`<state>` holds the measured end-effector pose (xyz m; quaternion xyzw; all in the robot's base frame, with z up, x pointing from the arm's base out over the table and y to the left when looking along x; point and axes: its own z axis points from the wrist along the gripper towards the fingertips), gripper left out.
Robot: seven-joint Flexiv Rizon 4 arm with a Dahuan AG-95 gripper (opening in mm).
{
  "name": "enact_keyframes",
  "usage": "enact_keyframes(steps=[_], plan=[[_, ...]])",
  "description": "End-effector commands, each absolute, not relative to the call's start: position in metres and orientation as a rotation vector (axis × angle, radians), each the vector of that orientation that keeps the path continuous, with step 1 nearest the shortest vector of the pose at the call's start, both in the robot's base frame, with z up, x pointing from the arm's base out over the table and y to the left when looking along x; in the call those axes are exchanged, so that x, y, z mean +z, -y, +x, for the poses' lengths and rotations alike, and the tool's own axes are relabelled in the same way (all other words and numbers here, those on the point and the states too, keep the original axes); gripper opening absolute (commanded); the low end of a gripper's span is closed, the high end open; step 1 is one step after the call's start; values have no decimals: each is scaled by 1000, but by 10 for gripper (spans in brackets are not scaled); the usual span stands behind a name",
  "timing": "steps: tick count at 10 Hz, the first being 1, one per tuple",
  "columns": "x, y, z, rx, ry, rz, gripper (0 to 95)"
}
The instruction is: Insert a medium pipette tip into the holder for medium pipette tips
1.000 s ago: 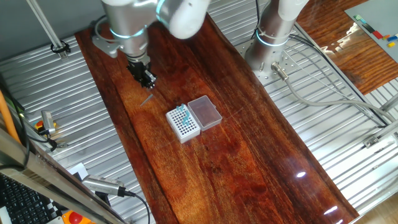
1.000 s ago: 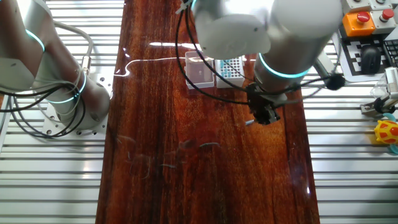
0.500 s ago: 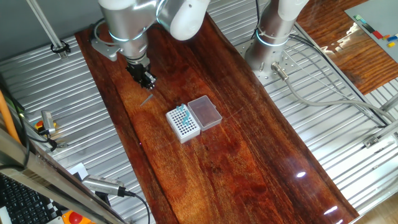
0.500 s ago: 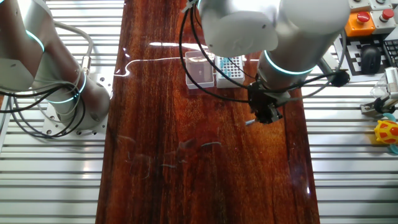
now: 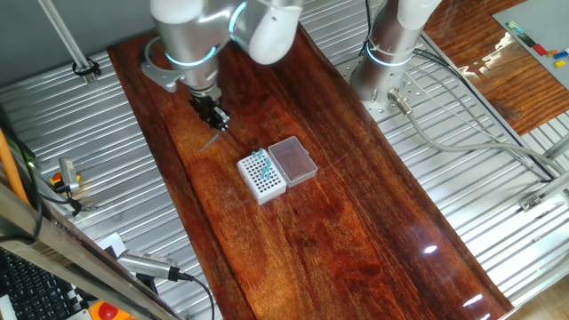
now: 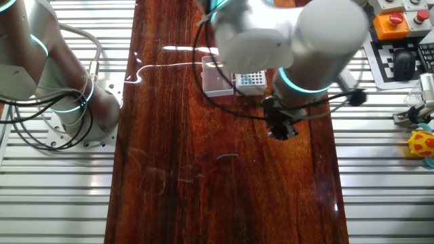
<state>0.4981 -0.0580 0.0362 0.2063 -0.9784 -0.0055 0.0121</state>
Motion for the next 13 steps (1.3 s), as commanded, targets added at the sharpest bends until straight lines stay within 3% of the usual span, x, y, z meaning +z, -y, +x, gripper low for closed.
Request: enact_keyframes(steps=[1, 13], plan=[[35, 58, 499, -36, 3055, 646, 190], [22, 62, 503, -39, 3086, 698, 190]])
